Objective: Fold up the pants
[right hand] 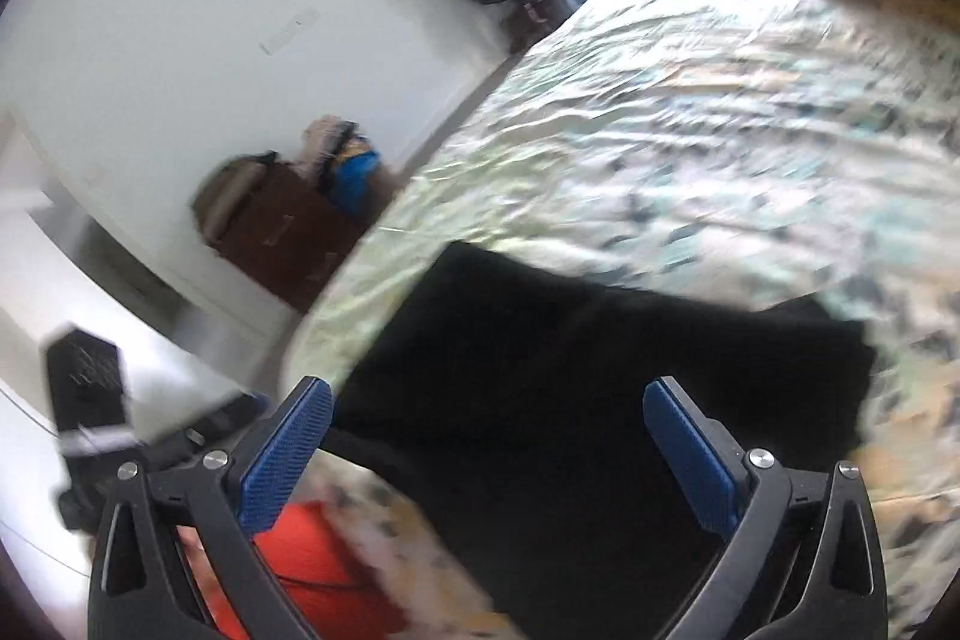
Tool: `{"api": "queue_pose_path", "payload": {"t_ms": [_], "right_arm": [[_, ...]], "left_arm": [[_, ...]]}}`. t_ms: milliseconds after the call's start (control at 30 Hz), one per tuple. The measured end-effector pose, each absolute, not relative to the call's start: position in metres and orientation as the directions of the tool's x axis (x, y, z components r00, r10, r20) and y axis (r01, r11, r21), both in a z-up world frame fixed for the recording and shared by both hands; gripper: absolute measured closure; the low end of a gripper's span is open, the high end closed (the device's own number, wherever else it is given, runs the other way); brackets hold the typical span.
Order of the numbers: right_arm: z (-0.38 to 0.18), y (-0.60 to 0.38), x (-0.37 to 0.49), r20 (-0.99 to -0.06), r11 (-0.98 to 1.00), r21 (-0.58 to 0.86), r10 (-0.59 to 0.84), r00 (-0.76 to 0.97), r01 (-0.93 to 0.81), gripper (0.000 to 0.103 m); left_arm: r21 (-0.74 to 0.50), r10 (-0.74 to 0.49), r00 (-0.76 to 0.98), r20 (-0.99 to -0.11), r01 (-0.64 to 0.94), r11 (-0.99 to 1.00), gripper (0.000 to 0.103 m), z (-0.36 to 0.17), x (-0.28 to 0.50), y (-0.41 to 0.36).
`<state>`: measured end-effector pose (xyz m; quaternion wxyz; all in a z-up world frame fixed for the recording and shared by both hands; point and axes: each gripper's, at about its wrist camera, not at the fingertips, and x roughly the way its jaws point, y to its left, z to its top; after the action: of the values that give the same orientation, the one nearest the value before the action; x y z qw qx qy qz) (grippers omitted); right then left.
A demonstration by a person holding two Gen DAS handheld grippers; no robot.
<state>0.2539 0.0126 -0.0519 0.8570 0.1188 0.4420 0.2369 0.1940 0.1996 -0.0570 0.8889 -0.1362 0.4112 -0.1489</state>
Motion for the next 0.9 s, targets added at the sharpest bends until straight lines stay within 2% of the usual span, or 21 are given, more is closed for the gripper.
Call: {"api": "queue_pose_path", "payload": {"t_ms": [33, 100, 167, 200, 300, 400, 500, 567, 667, 767, 833, 900], "right_arm": [[-0.052, 0.004, 0.246, -0.743, 0.906, 0.303, 0.419, 0.522, -0.297, 0.0], [-0.062, -0.007, 0.232, -0.79, 0.932, 0.176, 0.326, 0.52, -0.317, 0.0], [-0.085, -0.015, 0.215, -0.823, 0.935, 0.111, 0.277, 0.496, -0.338, 0.0], [-0.101, -0.019, 0.204, -0.841, 0.93, 0.106, 0.273, 0.468, -0.352, 0.0], [-0.173, -0.044, 0.164, -0.91, 0.918, 0.047, 0.202, 0.362, -0.394, 0.0], [-0.178, -0.061, 0.161, -0.876, 0.932, 0.149, 0.279, 0.394, -0.33, 0.0], [-0.141, -0.072, 0.16, -0.82, 0.944, 0.112, 0.265, 0.508, -0.311, 0.0], [-0.124, -0.073, 0.168, -0.791, 0.943, 0.08, 0.257, 0.556, -0.323, 0.0], [-0.124, -0.066, 0.204, -0.817, 0.944, 0.089, 0.252, 0.519, -0.317, 0.0], [-0.15, -0.065, 0.247, -0.876, 0.956, 0.172, 0.26, 0.407, -0.239, 0.0], [-0.181, -0.071, 0.269, -0.932, 0.968, 0.207, 0.24, 0.271, -0.145, 0.0], [-0.174, -0.075, 0.265, -0.922, 0.971, 0.192, 0.228, 0.313, -0.143, 0.0]], "left_arm": [[-0.338, -0.395, 0.584, -0.709, 0.21, 0.917, 0.019, -0.062, 0.203, 0.184], [-0.266, -0.393, 0.487, -0.78, 0.309, 0.913, 0.019, -0.088, 0.221, 0.156], [-0.12, -0.273, 0.418, -0.867, 0.356, 0.927, 0.02, -0.128, 0.232, 0.147], [-0.088, -0.238, 0.395, -0.887, 0.363, 0.928, 0.02, -0.144, 0.234, 0.151], [-0.111, -0.269, 0.382, -0.884, 0.387, 0.915, 0.02, -0.154, 0.234, 0.168], [-0.088, -0.249, 0.431, -0.867, 0.36, 0.929, 0.019, -0.119, 0.229, 0.171], [-0.143, -0.336, 0.493, -0.802, 0.388, 0.91, 0.019, -0.086, 0.23, 0.167], [-0.123, -0.335, 0.505, -0.795, 0.406, 0.905, 0.019, -0.08, 0.242, 0.156], [-0.068, -0.268, 0.49, -0.829, 0.387, 0.92, 0.019, -0.1, 0.28, 0.147], [-0.074, -0.174, 0.415, -0.893, 0.246, 0.966, 0.018, -0.142, 0.317, 0.169], [-0.163, -0.217, 0.382, -0.898, 0.168, 0.972, 0.018, -0.154, 0.323, 0.194], [-0.195, -0.235, 0.402, -0.885, 0.139, 0.971, 0.019, -0.143, 0.311, 0.212]]}}
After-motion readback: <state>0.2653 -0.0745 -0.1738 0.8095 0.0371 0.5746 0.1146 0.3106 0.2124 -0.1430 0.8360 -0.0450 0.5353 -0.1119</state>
